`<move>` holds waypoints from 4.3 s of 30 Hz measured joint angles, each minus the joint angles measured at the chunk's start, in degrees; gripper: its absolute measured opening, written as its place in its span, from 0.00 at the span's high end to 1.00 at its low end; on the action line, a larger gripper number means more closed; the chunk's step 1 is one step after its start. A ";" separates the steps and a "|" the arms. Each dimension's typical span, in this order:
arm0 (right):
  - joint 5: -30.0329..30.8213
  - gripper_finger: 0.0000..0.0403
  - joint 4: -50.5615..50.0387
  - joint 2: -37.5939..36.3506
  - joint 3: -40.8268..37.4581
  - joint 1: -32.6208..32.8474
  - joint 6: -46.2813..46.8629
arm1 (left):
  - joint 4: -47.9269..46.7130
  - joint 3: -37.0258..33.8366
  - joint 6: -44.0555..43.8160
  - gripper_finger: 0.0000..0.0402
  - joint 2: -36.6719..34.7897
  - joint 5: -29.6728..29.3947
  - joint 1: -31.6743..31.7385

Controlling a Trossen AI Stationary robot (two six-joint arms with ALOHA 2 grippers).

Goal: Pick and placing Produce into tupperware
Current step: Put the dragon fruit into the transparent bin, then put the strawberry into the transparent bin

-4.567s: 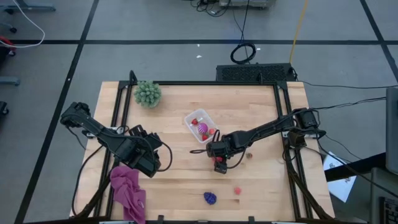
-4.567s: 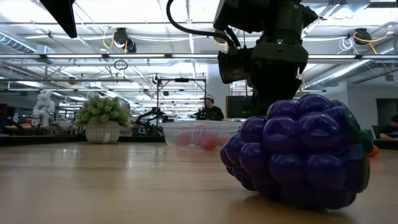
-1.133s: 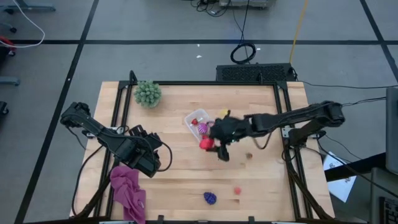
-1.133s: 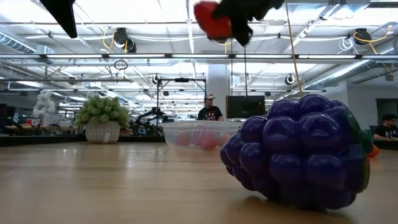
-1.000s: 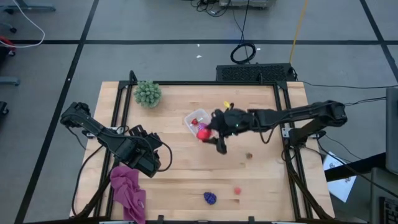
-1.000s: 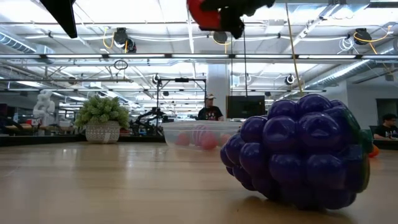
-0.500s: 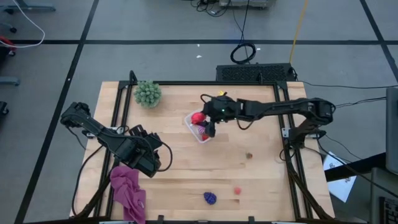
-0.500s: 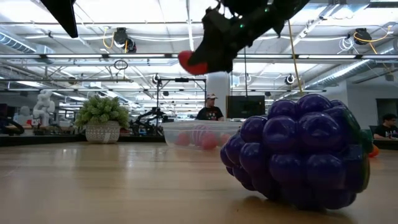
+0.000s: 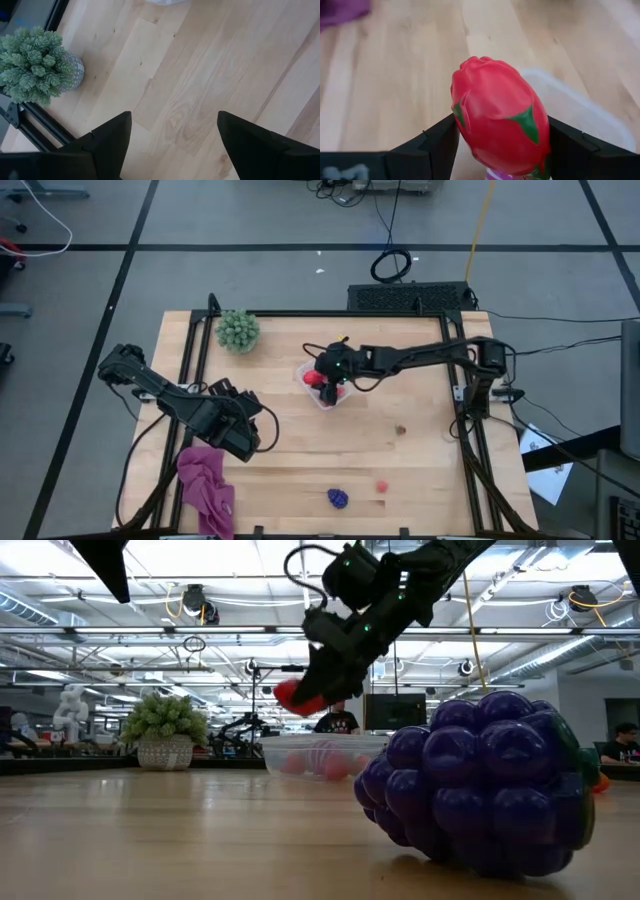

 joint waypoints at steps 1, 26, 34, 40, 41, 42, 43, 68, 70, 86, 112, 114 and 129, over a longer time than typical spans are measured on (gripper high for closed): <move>0.02 0.41 -0.71 0.21 0.00 -0.25 0.00 | 0.01 0.00 0.20 0.26 0.00 0.00 0.01; -0.02 0.41 -4.84 0.13 0.04 -1.39 -2.34 | 0.03 0.00 0.29 0.26 0.00 -0.74 0.01; 0.08 0.41 -6.78 0.16 0.02 -1.54 -2.16 | 0.03 0.00 0.06 0.26 0.00 -0.72 0.01; 0.19 0.41 -8.38 0.16 0.02 -1.17 -1.05 | 0.05 0.00 -0.19 0.26 0.00 -0.68 0.01; 0.16 0.41 -8.64 0.16 0.02 -0.94 -1.03 | 0.05 0.00 -0.17 0.26 0.00 -0.66 0.01; 0.10 0.41 -8.99 0.16 0.02 -0.68 -0.97 | 0.05 0.00 -0.13 0.26 0.00 -0.66 0.01; 0.02 0.41 -9.50 0.16 0.02 -0.46 -0.90 | 0.05 0.01 -0.10 0.26 0.00 -0.66 0.01; 0.02 0.41 -17.98 0.16 0.00 0.47 -1.28 | 0.05 0.00 0.18 0.26 0.00 -1.05 0.00; 0.00 0.41 -17.77 0.16 0.00 0.47 -1.93 | 0.05 0.00 0.22 0.26 0.00 -1.05 -0.01; -1.92 0.33 -16.83 0.16 0.00 0.56 -3.24 | 0.05 0.00 0.21 0.26 0.00 -1.06 0.00; -0.96 0.31 -27.33 -0.41 17.89 2.54 -11.49 | 1.18 0.01 0.22 0.26 0.00 -1.05 0.00; -0.95 0.31 -34.41 -0.41 21.35 3.65 -11.41 | 1.41 0.00 0.27 0.26 0.00 -1.04 0.00; -1.14 0.31 -81.83 -0.54 27.76 16.25 8.97 | 1.93 0.01 0.23 0.26 0.00 -1.01 -0.01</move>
